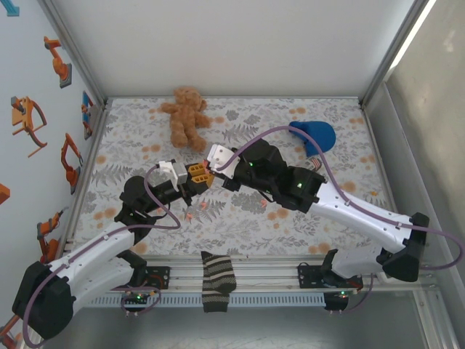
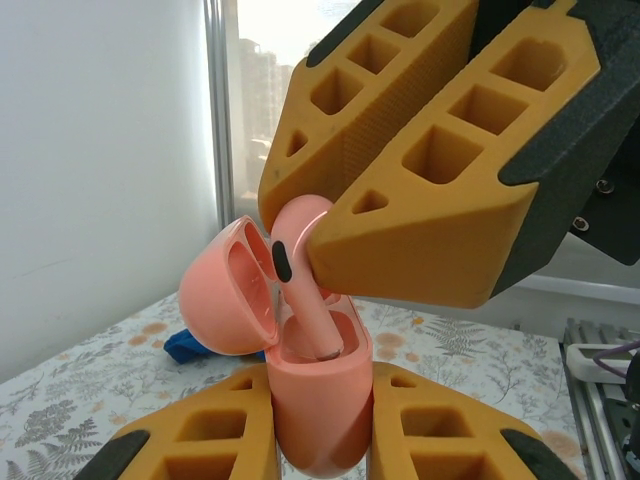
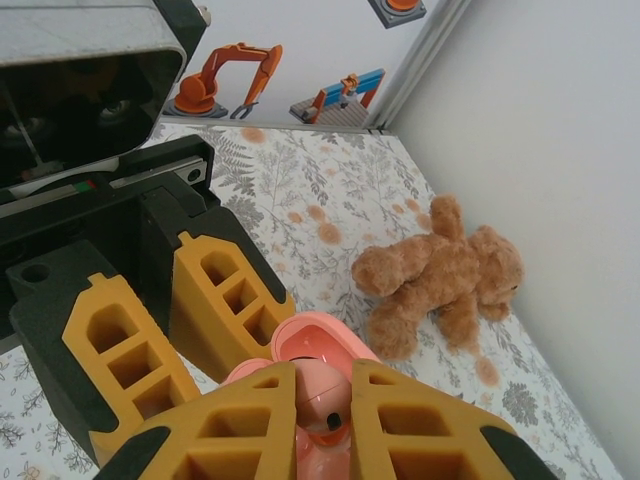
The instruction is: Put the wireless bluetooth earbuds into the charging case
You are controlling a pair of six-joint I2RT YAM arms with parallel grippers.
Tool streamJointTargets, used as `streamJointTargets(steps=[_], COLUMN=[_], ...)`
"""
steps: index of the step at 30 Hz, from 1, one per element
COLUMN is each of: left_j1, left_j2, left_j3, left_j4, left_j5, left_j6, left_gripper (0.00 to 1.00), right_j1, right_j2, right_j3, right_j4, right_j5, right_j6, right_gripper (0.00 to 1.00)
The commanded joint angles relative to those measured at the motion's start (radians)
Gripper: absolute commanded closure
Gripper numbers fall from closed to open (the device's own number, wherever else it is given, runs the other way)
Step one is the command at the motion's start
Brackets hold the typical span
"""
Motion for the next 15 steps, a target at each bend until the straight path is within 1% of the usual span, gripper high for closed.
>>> streamJointTargets(steps=[1,7,15], left_j1=[-0.007,-0.007,-0.007], left_j2=[-0.017,-0.025,-0.035], left_j3=[0.026,0.025,0.017], left_j4=[0.038,0.029,0.024], left_j5=[0.023,0.021,0.016], left_j6=[-0.01,-0.008,-0.002], left_gripper=[1.0,1.0,1.0], right_j1=[0.007,0.007,0.007], right_j2=[0.013,0.02,0.009], right_j3=[-0.008,0.0,0.001], right_j4=[-0.009,-0.019,-0.025], right_j5=[0.017,0.005,-0.032], right_j6=[0.006,0.025,0.06], right_gripper=[0.85,0.84,0.8])
